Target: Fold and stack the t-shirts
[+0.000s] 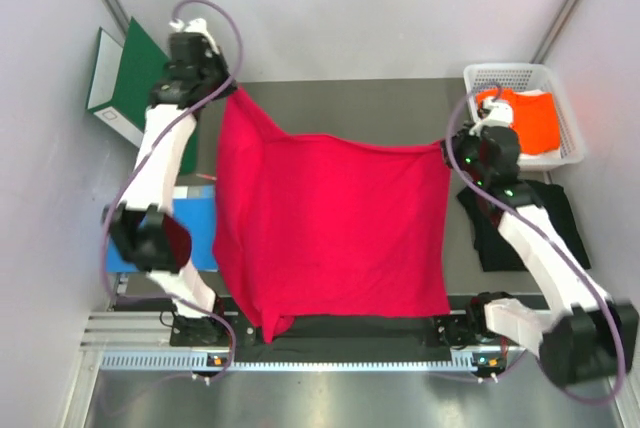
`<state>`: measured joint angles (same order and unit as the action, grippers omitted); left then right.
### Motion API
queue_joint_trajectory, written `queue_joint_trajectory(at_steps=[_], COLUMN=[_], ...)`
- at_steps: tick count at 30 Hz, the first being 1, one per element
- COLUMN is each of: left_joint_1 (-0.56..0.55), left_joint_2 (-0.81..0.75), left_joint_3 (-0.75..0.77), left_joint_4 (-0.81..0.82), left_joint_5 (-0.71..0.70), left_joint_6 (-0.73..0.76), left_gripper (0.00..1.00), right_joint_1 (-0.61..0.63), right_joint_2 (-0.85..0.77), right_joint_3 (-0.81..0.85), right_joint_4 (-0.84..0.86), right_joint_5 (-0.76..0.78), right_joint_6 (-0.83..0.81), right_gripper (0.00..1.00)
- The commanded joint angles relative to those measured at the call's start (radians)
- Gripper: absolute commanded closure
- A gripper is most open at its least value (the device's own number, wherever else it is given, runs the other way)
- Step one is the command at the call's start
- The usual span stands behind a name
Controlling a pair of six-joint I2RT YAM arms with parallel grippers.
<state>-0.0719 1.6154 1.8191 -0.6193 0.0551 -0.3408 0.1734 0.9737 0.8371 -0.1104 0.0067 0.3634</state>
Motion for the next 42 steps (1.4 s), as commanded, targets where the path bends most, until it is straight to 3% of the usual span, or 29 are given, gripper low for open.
queue_joint_trajectory(at_steps=[1,5,8,12,15,22,42], left_joint_1=[-0.042,-0.058,-0.06,-0.058,-0.058,-0.058,-0.058], left_joint_2=[0.222,0.521,0.648,0.681,0.66,0.442,0.011], left_joint_3=[0.171,0.392,0.558,0.586,0.546,0.275,-0.285], left_joint_4=[0.063,0.024,-0.013,0.013,0.03,0.116,-0.014], left_joint_5=[-0.011,-0.015,-0.021,-0.046,-0.046,-0.095,-0.143], left_joint_6=[0.037,0.008,-0.013,-0.017,-0.017,-0.017,-0.067], left_gripper=[1.0,1.0,1.0,1.0,1.0,1.0,1.0], right_joint_1=[-0.009,-0.014,-0.031,-0.052,-0.064,-0.086,-0.112], right_joint_2=[0.251,0.544,0.727,0.874,0.905,0.841,0.861], right_joint_3=[0.048,0.184,0.331,0.466,0.5,0.442,0.389], right_joint_4=[0.308,0.368,0.341,0.316,0.288,0.281,0.095], right_joint_5=[0.018,0.013,0.0,-0.048,-0.051,-0.05,-0.162], right_joint_6=[0.012,0.017,0.017,0.017,0.017,0.016,0.032], right_gripper=[1.0,1.0,1.0,1.0,1.0,1.0,1.0])
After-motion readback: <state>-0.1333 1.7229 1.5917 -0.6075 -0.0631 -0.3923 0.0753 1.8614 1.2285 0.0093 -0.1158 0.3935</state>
